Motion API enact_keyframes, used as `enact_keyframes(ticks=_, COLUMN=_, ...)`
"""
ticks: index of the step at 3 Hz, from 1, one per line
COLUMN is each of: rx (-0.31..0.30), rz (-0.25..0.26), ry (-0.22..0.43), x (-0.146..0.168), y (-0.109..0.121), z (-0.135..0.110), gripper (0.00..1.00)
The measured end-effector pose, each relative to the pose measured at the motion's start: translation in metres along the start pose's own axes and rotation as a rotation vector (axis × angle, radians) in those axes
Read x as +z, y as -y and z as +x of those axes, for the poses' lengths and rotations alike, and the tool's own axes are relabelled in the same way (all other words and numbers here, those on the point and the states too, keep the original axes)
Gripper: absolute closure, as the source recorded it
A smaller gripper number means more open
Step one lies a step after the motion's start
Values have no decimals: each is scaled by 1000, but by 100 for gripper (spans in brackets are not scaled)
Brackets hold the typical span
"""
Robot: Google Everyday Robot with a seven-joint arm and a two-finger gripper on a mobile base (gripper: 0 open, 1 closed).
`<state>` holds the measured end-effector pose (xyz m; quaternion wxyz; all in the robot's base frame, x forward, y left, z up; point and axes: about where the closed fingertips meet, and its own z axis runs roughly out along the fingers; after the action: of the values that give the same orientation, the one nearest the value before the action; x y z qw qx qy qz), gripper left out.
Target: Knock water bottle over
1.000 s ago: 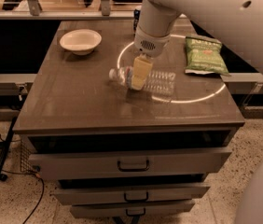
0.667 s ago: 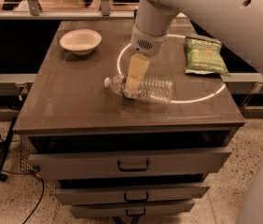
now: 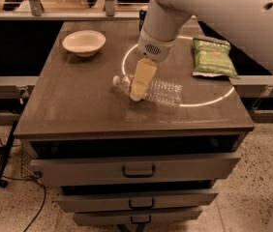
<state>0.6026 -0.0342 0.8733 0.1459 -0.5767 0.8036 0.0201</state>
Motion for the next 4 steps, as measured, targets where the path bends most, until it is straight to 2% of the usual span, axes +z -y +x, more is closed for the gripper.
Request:
enact_keyframes(ticks=1, rx=35, rz=22, ry=82, x=-16, y=1, z=8, gripper=0)
enact_keyframes(ticks=2, rx=76, rz=124, ry=338, x=-88, y=13, z=23, gripper=0)
enact_keyframes(ticks=3, rx=61, rz=216, ry=520, x=-150, y=23, z=51, gripper=0)
enact_keyframes(ticks=4, rx=21, rz=303, ry=708, x=-211, y=15, z=85, gripper=0)
